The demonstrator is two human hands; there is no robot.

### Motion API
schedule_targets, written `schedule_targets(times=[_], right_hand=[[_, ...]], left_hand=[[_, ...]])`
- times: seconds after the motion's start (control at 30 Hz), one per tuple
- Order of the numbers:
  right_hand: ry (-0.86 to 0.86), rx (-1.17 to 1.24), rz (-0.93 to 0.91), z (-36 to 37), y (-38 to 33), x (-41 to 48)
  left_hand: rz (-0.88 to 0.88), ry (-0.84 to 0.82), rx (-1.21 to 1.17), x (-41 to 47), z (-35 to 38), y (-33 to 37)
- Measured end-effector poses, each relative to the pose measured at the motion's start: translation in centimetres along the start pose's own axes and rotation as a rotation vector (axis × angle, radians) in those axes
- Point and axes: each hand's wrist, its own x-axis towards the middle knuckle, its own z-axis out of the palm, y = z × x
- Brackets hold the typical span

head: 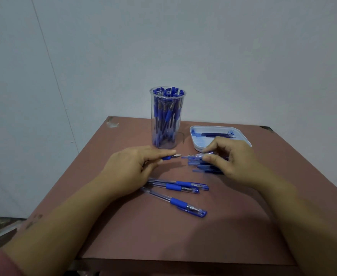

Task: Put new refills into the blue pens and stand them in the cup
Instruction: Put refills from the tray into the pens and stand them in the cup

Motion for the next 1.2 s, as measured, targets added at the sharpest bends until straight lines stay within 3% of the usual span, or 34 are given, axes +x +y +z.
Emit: schedule_targets(times=[0.2, 0.43, 0.63, 1.2], right_hand=[[-0.151, -0.238, -0.087, 2.0, -0.8, 0.4], [-0.208, -0.302, -0.093, 2.3, -0.6, 0.5], [-0.099, -0.100, -0.050, 2.4, -1.3, 0.4], [-0.039, 0.073, -0.023, 3.7, -1.9, 0.6]], left_hand=[[0.077, 0.152, 0.036, 0.1, 0.8, 0.2], [0.077, 0.170, -0.009, -0.2, 0.7, 0.7], [0.081, 0.175, 0.021, -0.2, 0.7, 0.6], [0.091, 0.200, -0.014, 0.0, 0.9, 0.7]])
